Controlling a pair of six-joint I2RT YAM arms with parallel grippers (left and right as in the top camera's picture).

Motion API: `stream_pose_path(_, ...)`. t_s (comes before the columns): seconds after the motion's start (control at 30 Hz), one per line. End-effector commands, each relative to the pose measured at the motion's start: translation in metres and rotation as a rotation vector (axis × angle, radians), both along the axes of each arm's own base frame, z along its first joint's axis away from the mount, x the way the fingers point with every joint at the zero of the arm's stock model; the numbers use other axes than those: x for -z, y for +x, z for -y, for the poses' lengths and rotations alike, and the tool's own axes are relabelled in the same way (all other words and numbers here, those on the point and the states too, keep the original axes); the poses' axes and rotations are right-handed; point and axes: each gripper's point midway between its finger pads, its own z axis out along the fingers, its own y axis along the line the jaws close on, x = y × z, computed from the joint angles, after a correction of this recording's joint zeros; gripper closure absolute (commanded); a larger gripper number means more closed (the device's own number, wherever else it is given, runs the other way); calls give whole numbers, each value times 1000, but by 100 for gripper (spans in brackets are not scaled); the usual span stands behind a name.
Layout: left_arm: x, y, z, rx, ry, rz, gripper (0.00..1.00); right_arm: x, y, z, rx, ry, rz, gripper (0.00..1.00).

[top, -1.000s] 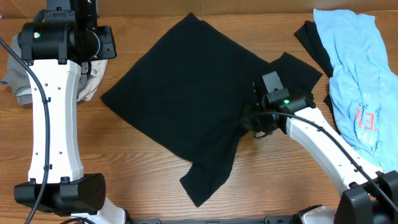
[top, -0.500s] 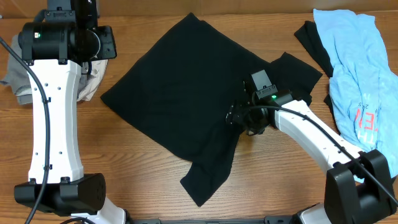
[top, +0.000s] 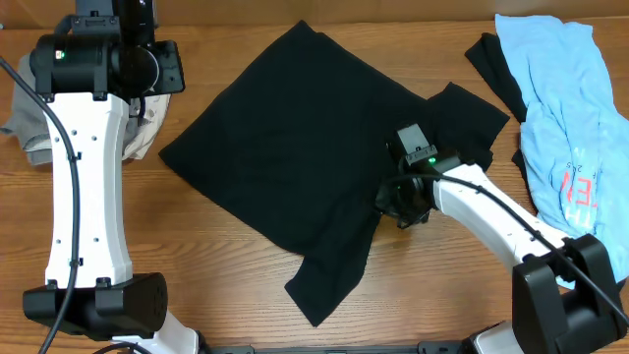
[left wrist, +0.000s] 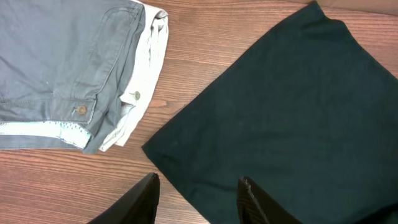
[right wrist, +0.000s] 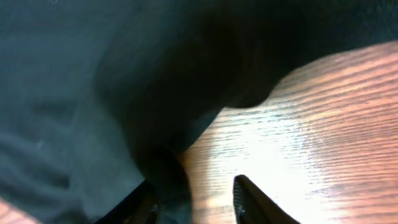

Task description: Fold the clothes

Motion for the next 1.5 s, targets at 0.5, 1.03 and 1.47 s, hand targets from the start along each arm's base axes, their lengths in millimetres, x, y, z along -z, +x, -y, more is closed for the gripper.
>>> stream_pose_path(0.5, 3, 7, 7, 18, -4, 6, 56, 4, -9, 44, 95, -113, -25, 57)
stream_pose_path(1.03, 11, 16, 11, 32, -24, -1, 55, 49, 22, 30, 29, -52, 59, 56)
stream_pose_path(1.47, 9, 20, 11, 35, -24, 16, 55, 49, 51, 20, -23, -22, 179, 57)
